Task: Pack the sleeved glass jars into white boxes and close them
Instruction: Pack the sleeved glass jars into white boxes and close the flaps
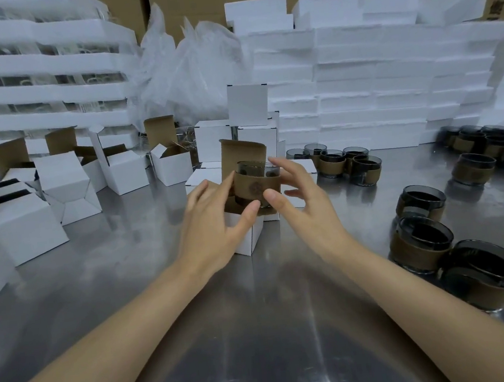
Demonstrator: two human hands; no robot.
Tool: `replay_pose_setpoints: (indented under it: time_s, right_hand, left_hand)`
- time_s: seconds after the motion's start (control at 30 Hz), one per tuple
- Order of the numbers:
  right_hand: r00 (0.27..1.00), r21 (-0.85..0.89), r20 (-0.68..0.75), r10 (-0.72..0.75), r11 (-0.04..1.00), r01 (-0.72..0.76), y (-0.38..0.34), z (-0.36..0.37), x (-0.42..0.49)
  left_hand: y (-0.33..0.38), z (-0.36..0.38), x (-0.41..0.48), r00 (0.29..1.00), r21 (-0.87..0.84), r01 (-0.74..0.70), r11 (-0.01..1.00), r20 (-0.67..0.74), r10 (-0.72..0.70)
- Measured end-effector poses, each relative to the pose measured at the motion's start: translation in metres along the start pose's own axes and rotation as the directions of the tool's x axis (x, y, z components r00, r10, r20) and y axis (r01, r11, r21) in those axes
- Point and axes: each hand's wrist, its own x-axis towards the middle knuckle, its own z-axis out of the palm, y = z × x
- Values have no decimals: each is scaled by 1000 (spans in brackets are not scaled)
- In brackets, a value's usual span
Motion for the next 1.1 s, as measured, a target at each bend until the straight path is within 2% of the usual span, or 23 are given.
replay_pose_setpoints:
  time_s: [0.07,0.13,0.23,0.33,0.43,0.67,0.87,1.0,1.1]
  right_hand:
    - [1000,-6,-6,-9,1000,9,-1,-1,1]
    - [1000,-4,-24,-2,1000,2,0,-2,0]
    - [997,7,-75,18,1000,-17,-2,-3,0]
    - [992,9,-123,21,1000,-20,-3,-6,1]
    - [991,-5,-136,4,1000,-5,-5,-5,2]
    - [999,-117,-47,-20,993,15,-6,2,0]
    - [991,-128,119,59,991,-43,-3,-6,4]
    - [966,-201,228,120,977,-73,-1,-11,8]
    - [974,-194,208,87,980,-46,-1,-10,8]
  left_hand:
    - [1,-1,1,998,-32,-58,998,-38,57]
    - [1,-2,3,981,-85,-74,994,-183,57]
    - [-1,-2,7,930,-184,62,981,-346,-124]
    - [-4,-3,11,888,-327,264,908,-286,-361]
    - [-9,-2,11,864,-393,357,847,-206,-460]
    - [1,5,7,915,-478,251,842,-167,-368]
    - [3,5,6,922,-520,233,822,-152,-357]
    - [3,6,4,932,-479,206,853,-171,-321]
    - [2,6,4,937,-458,193,867,-175,-301]
